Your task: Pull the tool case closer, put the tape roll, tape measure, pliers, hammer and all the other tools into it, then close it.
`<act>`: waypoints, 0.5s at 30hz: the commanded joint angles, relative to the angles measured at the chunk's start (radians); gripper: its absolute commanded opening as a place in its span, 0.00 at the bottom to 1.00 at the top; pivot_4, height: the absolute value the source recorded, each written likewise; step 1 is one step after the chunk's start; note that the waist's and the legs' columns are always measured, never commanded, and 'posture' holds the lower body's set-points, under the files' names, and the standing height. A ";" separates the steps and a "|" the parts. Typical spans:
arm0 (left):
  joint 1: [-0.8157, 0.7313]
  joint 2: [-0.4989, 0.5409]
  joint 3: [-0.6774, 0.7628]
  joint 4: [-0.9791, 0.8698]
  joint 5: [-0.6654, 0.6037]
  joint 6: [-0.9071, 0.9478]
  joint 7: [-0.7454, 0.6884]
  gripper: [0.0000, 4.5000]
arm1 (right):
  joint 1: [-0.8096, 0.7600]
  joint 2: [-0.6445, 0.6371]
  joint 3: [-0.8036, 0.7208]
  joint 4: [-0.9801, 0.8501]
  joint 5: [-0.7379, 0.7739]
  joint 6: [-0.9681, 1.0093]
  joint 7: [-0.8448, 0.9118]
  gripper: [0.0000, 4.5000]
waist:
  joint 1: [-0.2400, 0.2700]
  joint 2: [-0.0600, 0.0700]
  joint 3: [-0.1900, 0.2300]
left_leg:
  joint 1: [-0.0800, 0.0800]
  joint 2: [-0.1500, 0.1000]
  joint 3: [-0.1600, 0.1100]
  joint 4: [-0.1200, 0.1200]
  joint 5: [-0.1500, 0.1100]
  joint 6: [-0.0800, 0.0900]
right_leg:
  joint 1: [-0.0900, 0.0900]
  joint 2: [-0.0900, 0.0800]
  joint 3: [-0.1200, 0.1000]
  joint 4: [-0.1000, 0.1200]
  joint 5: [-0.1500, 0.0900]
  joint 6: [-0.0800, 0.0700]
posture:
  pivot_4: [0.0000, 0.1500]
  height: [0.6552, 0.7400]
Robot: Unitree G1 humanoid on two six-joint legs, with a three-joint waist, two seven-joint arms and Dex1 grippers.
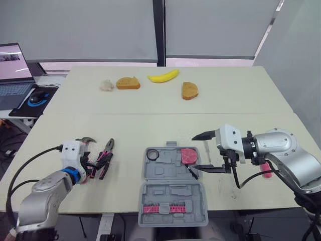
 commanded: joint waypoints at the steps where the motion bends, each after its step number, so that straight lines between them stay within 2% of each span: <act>1: -0.026 -0.003 -0.040 0.014 0.032 0.020 0.018 1.00 | 0.001 -0.010 -0.025 -0.044 0.014 0.008 -0.008 1.00 | -0.004 0.000 0.000 | 0.000 0.000 0.000 0.000 0.000 0.000 | 0.000 0.000 0.000 0.000 0.000 0.000 | 1.00 1.00; 7: -0.080 -0.003 -0.085 0.081 0.084 0.074 0.064 1.00 | 0.003 -0.007 -0.020 -0.058 0.016 0.020 -0.014 1.00 | -0.009 0.000 0.000 | 0.000 0.000 -0.001 0.000 0.000 0.000 | 0.000 0.000 -0.001 0.000 0.000 0.000 | 1.00 1.00; 15: -0.081 -0.006 -0.134 0.092 0.095 0.121 0.020 1.00 | 0.009 -0.001 -0.011 -0.052 0.007 0.011 -0.019 1.00 | -0.009 0.001 0.000 | 0.000 0.000 -0.001 0.000 0.000 0.000 | 0.000 0.000 0.000 0.000 0.000 0.000 | 1.00 1.00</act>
